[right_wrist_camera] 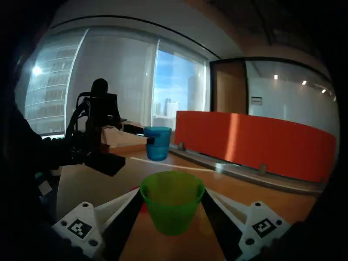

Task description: Pour water

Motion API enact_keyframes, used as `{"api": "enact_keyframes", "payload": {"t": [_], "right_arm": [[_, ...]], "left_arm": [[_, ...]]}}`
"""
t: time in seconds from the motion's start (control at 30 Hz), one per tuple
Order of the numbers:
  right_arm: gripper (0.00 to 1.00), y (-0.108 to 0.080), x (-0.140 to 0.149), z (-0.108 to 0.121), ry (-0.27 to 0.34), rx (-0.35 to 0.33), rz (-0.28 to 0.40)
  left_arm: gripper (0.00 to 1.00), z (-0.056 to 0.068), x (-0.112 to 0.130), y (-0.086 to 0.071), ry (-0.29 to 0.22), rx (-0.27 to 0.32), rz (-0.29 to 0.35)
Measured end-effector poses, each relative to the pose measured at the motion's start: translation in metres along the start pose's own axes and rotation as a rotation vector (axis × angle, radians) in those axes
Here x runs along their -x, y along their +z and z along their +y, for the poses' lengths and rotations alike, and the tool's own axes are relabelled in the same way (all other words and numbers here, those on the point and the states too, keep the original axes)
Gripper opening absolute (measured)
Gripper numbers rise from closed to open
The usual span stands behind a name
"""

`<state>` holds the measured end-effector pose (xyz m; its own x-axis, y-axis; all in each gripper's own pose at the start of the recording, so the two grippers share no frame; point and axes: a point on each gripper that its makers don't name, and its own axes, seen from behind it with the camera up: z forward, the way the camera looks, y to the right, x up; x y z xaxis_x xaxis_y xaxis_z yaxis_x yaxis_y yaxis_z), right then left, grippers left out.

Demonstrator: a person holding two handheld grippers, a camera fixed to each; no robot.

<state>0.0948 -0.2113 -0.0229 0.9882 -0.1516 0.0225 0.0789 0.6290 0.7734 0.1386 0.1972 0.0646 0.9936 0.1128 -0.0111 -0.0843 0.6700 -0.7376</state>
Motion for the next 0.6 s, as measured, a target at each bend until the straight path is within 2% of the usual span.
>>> {"api": "enact_keyframes", "payload": {"t": [0.6], "right_arm": [[0.92,0.033,0.002,-0.023,0.025,-0.120,0.004]], "left_arm": [[0.84,0.006,-0.015,-0.014,0.095,-0.008,0.010]]}}
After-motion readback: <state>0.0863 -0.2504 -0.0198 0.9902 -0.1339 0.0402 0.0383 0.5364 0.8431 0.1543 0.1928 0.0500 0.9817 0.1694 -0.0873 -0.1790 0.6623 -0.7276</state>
